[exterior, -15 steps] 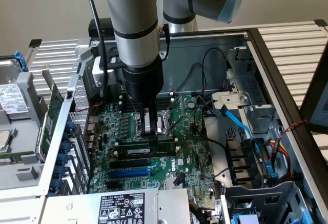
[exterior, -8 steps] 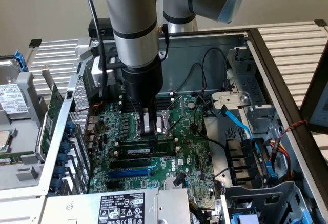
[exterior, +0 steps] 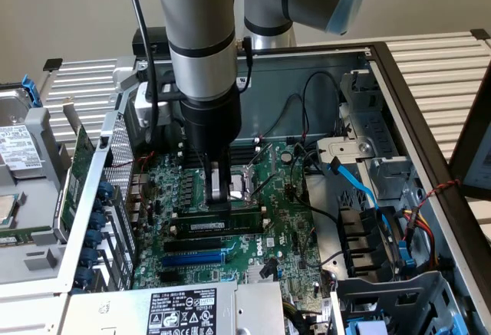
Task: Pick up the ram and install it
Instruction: 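Pick up the ram and move it above insertion slot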
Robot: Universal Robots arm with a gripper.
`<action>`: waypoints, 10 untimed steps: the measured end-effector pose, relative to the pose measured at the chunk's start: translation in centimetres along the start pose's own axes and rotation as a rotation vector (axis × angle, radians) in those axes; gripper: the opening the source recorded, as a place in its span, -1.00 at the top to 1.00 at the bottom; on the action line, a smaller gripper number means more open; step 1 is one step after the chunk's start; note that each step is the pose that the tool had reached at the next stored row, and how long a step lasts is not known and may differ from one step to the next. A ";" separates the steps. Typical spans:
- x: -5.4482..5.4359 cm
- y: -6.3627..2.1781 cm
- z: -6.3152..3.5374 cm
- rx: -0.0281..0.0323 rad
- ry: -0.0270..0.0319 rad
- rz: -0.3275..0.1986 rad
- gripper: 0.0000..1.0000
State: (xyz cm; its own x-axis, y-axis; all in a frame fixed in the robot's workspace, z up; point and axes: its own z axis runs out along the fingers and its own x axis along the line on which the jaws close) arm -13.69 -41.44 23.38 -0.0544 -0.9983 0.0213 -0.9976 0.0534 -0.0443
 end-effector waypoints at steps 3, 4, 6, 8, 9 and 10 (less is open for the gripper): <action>0.0 0.00 -0.09 -0.0222 0.0012 0.000 0.58; 0.0 0.00 -0.14 -0.0273 0.0015 0.000 0.58; 0.0 -0.01 -0.21 -0.0334 0.0018 0.000 0.58; 0.0 -0.01 -0.26 -0.0388 0.0019 0.000 0.58; 0.0 -0.01 -0.27 -0.0411 0.0020 0.000 0.58; 0.0 -0.01 -0.28 -0.0429 0.0021 -0.001 0.58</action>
State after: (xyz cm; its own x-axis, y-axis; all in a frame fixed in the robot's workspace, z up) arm -13.69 -41.40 23.65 -0.0539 -0.9983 0.0234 -0.9985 0.0539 -0.0015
